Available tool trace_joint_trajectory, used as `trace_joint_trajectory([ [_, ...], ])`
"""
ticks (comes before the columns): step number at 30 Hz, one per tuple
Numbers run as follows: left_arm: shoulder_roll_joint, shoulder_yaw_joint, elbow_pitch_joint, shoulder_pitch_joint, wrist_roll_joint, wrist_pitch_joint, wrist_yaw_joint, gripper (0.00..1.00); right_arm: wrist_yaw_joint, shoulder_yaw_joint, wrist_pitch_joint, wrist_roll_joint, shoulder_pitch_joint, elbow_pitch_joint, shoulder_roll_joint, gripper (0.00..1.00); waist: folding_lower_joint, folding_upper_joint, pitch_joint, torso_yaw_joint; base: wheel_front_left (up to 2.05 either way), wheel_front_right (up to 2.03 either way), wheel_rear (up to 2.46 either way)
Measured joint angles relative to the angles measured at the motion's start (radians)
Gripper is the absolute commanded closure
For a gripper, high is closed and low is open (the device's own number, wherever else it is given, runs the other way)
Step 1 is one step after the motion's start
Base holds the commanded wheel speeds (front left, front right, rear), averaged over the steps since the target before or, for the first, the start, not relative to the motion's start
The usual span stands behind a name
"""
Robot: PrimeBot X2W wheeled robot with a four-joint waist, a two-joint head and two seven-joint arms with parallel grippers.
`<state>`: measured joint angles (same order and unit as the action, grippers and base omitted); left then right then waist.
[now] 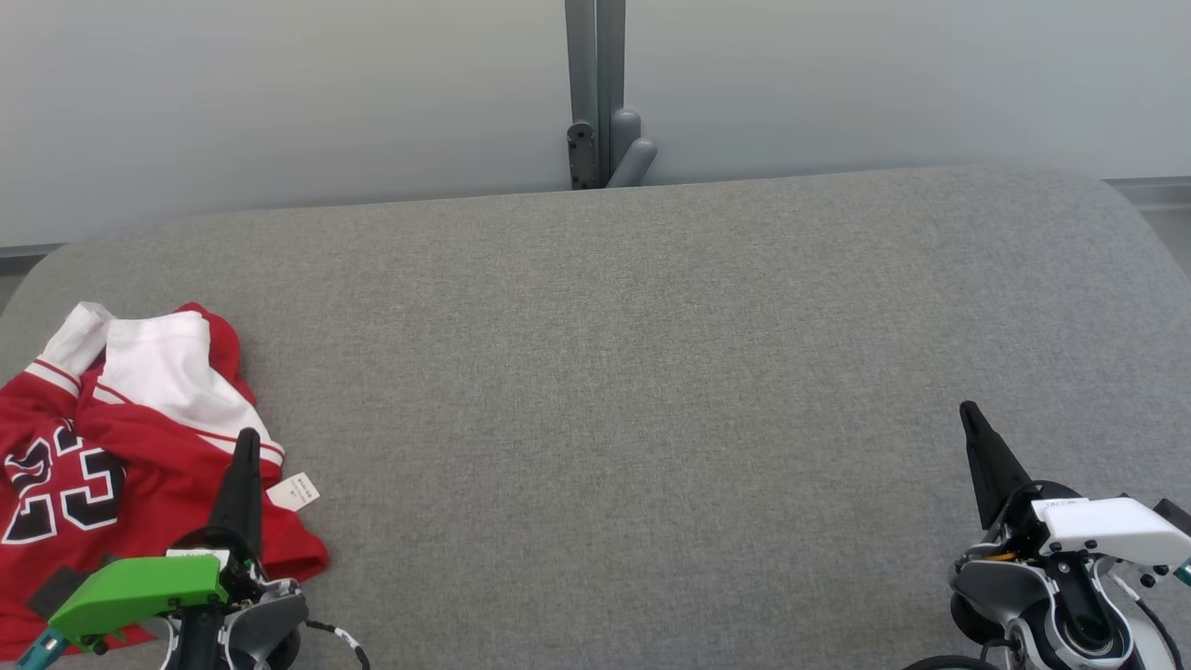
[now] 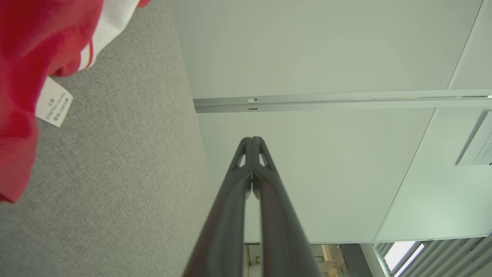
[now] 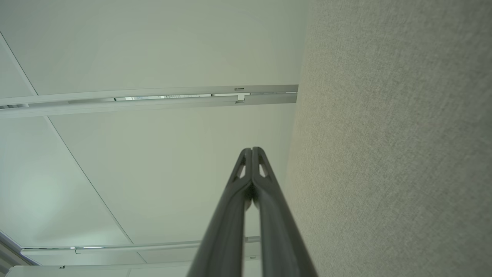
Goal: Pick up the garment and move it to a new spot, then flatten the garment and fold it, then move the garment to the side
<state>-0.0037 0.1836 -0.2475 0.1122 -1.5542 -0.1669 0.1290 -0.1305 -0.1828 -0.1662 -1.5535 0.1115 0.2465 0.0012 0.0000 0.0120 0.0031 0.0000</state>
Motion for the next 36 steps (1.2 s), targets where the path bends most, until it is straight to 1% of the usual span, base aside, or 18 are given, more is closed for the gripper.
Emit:
trace_joint_trajectory([
  [15, 0.0, 0.0, 0.0, 0.0, 0.0, 0.0, 0.0, 1.0, 0.0, 0.0, 0.0, 0.0, 0.0, 0.0, 0.0, 1.0, 0.0, 0.0, 0.0, 0.0, 0.0, 0.0, 0.0],
  [16, 0.0, 0.0, 0.0, 0.0, 0.0, 0.0, 0.0, 0.0, 0.0, 0.0, 0.0, 0.0, 0.0, 0.0, 0.0, 0.0, 0.0, 0.0, 0.0, 0.0, 0.0, 0.0, 0.0],
  [17, -0.002, 0.0, -0.007, -0.002, 0.0, 0.001, -0.001, 1.0, 0.0, 0.0, 0.0, 0.0, -0.004, 0.005, 0.001, 1.0, 0.0, 0.0, 0.0, 0.0, 0.0, 0.0, 0.0],
  [18, -0.005, 0.0, -0.017, -0.009, 0.0, 0.001, -0.002, 1.0, 0.0, 0.001, 0.0, 0.0, -0.01, 0.014, 0.003, 1.0, 0.0, 0.0, 0.0, 0.0, 0.0, 0.0, 0.0],
  [19, -0.009, 0.0, -0.025, -0.018, 0.0, 0.001, -0.003, 0.0, 0.0, 0.001, 0.001, 0.0, -0.019, 0.023, 0.005, 0.0, 0.0, 0.0, 0.0, 0.0, 0.0, 0.0, 0.0],
  [23, -0.014, -0.008, -0.049, -0.05, 0.0, 0.009, -0.003, 0.0, 0.0, 0.005, 0.007, 0.0, -0.052, 0.045, 0.014, 0.0, 0.0, 0.0, 0.0, 0.0, 0.0, 0.0, 0.0],
  [29, -0.013, -0.042, -0.043, -0.052, 0.01, 0.045, -0.005, 0.0, 0.0, 0.029, 0.041, 0.012, -0.067, 0.026, 0.013, 0.0, 0.0, 0.0, 0.0, -0.001, 0.0, 0.0, 0.0],
  [33, -0.013, -0.063, -0.039, -0.056, 0.039, 0.066, -0.005, 0.0, 0.0, 0.041, 0.063, 0.049, -0.072, 0.013, 0.007, 0.0, 0.0, 0.0, 0.0, -0.001, 0.0, 0.0, 0.0],
  [36, -0.013, -0.08, -0.034, -0.056, 0.071, 0.082, -0.005, 0.0, 0.0, 0.041, 0.08, 0.107, -0.085, 0.001, 0.002, 0.0, 0.0, 0.0, -0.001, -0.001, 0.0, 0.0, 0.0],
])
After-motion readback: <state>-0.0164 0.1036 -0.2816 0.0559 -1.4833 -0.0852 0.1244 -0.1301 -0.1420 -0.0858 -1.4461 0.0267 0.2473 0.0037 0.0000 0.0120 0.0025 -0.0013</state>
